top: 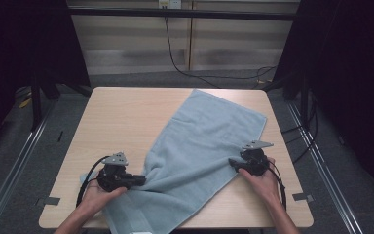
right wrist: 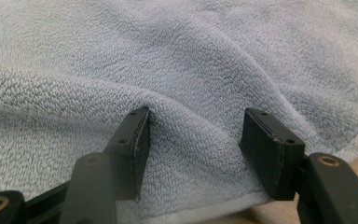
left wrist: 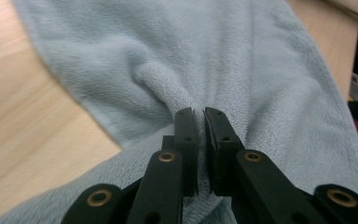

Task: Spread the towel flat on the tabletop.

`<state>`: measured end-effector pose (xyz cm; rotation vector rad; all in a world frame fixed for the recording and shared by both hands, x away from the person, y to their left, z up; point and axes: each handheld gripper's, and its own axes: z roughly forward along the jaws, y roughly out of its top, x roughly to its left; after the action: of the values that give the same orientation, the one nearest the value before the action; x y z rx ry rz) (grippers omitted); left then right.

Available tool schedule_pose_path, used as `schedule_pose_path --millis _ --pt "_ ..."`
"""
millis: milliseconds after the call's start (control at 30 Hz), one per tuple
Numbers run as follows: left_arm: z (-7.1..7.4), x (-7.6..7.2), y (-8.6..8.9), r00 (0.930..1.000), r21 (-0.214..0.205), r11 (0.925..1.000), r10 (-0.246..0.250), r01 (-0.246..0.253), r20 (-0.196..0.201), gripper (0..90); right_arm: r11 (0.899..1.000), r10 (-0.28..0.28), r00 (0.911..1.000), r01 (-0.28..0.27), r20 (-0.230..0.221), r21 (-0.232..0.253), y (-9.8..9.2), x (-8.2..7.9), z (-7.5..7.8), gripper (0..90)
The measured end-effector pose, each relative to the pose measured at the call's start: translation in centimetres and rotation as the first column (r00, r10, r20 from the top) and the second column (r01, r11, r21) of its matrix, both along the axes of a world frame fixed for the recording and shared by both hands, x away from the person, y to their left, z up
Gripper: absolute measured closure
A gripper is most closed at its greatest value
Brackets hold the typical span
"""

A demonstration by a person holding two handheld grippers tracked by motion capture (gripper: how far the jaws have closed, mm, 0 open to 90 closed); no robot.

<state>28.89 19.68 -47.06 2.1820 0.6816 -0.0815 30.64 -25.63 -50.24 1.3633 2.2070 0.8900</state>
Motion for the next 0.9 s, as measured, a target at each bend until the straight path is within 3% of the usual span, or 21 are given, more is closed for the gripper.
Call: schedule_pose_path --millis 33,67,133,200,267,333,433,500,567,633,700,767,833,900 --pt "0.0 0.0 0.0 1.0000 -0.006 1.0000 -0.004 0.004 0.000 83.9 1.000 0.001 1.0000 -0.001 0.001 -0.008 0.4 -0.3 0.2 42.9" --pt "0.1 0.1 -0.1 1.0000 -0.009 1.0000 -0.003 0.003 0.001 83.7 0.998 0.048 0.9986 -0.048 0.023 0.039 1.5 -1.3 1.0 42.7" --pt "0.5 0.3 0.0 0.9999 -0.009 0.9999 0.009 -0.009 -0.006 82.6 0.995 0.076 0.9962 -0.079 0.043 0.066 2.3 -2.0 1.6 42.7" --pt "1.2 0.6 0.1 0.9997 -0.030 0.9993 0.023 -0.023 0.008 76.7 0.984 0.139 0.9881 -0.145 0.066 0.102 4.1 -3.3 2.8 43.4" --pt "1.5 1.0 0.2 0.9989 -0.035 0.9989 0.032 -0.030 0.035 75.9 0.966 0.202 0.9780 -0.208 0.053 0.151 6.1 -4.5 3.2 45.6" --pt "1.6 1.8 0.4 0.9976 -0.054 0.9972 0.055 -0.053 0.043 73.0 0.938 0.288 0.9572 -0.288 0.028 0.191 8.2 -5.7 2.9 48.2" --pt "1.2 3.3 0.7 0.9948 -0.054 0.9950 0.087 -0.084 0.053 73.2 0.910 0.380 0.9248 -0.372 -0.010 0.182 11.1 -7.3 1.9 49.2" --pt "0.4 4.1 0.8 0.9949 -0.024 0.9950 0.097 -0.097 0.028 72.9 0.896 0.423 0.9054 -0.413 -0.034 0.164 12.5 -7.9 1.2 48.2" --pt "-0.6 4.4 0.5 0.9935 0.036 0.9933 0.109 -0.110 0.034 69.9 0.891 0.439 0.8970 -0.428 -0.051 0.153 13.0 -8.1 0.8 46.5" --pt "-1.2 4.3 0.0 0.9960 0.063 0.9940 0.088 -0.089 0.018 64.2 0.890 0.443 0.8951 -0.432 -0.050 0.144 13.1 -8.0 0.4 45.9" --pt "-1.6 4.1 -0.5 0.9958 0.116 0.9894 0.085 -0.088 0.034 57.5 0.889 0.443 0.8951 -0.432 -0.051 0.152 12.9 -8.0 0.4 45.7" --pt "-2.0 4.0 -0.8 0.9968 0.129 0.9885 0.076 -0.079 0.026 55.1 0.892 0.436 0.8986 -0.424 -0.050 0.156 12.6 -8.0 0.4 45.4" --pt "-2.3 3.7 -1.2 0.9984 0.123 0.9910 0.051 -0.054 0.026 55.4 0.888 0.442 0.8957 -0.430 -0.046 0.160 12.4 -8.0 0.3 45.1" --pt "-2.1 3.0 -1.8 0.9946 0.187 0.9812 0.029 -0.047 0.100 67.1 0.889 0.441 0.8965 -0.431 -0.038 0.154 12.3 -8.1 0.2 44.9"
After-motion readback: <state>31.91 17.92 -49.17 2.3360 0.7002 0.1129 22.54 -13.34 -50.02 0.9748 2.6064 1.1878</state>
